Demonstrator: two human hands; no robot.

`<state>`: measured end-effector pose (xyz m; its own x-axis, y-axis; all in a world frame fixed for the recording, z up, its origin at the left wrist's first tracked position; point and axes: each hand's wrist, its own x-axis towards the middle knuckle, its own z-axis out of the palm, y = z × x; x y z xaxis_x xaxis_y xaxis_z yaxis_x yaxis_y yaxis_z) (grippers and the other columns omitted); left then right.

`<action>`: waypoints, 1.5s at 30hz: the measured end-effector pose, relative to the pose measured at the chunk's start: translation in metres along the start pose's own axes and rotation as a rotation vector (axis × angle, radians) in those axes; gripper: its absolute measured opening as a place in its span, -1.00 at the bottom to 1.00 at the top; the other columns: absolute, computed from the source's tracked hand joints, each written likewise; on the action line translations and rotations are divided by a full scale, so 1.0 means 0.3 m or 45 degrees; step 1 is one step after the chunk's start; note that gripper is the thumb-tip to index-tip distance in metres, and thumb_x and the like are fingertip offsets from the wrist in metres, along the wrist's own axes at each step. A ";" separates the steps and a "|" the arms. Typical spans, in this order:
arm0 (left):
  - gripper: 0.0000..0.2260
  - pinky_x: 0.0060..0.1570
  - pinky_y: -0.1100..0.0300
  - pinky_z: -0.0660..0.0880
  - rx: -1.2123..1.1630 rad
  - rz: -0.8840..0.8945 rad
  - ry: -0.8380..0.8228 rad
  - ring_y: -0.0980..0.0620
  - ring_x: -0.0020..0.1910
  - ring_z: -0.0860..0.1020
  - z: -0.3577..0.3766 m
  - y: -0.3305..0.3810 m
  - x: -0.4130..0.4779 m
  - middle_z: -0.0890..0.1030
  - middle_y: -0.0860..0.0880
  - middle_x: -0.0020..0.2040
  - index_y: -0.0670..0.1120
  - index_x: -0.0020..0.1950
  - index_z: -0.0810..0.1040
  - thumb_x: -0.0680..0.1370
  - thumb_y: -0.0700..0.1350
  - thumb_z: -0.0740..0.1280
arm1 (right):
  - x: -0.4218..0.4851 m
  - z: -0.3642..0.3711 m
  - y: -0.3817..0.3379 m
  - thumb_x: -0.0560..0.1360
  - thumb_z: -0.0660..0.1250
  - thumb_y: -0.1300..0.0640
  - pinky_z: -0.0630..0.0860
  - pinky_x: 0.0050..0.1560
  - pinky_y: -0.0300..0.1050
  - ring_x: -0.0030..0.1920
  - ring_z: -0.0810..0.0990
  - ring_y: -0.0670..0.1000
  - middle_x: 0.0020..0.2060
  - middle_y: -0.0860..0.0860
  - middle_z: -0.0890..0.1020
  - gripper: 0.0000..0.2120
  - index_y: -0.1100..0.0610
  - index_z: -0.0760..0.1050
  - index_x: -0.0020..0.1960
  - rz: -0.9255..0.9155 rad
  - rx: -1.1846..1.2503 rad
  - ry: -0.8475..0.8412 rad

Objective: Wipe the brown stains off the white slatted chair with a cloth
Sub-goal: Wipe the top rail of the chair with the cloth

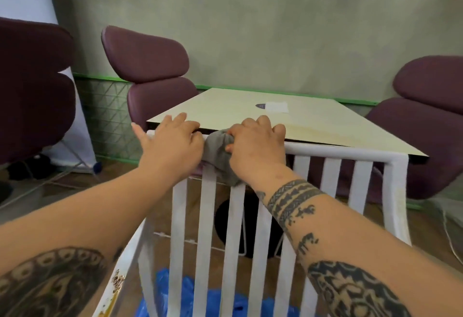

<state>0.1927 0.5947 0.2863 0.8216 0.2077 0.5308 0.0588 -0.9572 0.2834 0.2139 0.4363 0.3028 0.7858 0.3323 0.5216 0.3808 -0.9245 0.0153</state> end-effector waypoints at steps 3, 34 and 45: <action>-0.65 0.50 -0.36 -0.11 -0.168 -0.028 -0.124 -0.08 0.25 0.50 0.018 0.064 0.044 0.62 0.08 0.18 0.09 0.20 0.59 0.62 0.00 0.05 | -0.007 -0.030 0.106 0.55 0.27 0.07 0.21 0.14 0.15 0.14 0.46 0.10 0.00 -0.04 0.57 -0.80 -0.10 0.55 0.14 0.066 0.053 -0.116; -0.77 0.47 -0.33 -0.15 0.046 -0.252 -0.971 -0.04 0.31 0.38 -0.072 0.094 0.192 0.54 0.09 0.05 0.14 0.07 0.50 0.68 0.06 0.05 | 0.014 -0.155 0.253 0.67 0.16 0.01 0.26 0.20 0.10 0.22 0.47 0.04 0.24 -0.16 0.56 -0.72 -0.12 0.48 0.35 0.080 0.305 -0.494; -0.78 0.48 -0.36 -0.10 0.147 -0.247 -1.078 -0.08 0.34 0.42 -0.075 0.095 0.216 0.51 0.10 0.07 0.24 0.03 0.46 0.69 0.09 0.03 | 0.036 -0.155 0.406 0.64 0.14 0.04 -0.25 0.53 0.31 0.19 0.56 0.00 0.10 -0.15 0.63 -0.68 -0.16 0.45 0.35 0.151 0.285 -0.713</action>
<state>0.2349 0.5853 0.3468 0.9332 0.1933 -0.3028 0.2605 -0.9445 0.2002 0.2460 0.3187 0.3499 0.9427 0.3331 -0.0195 0.3203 -0.9198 -0.2265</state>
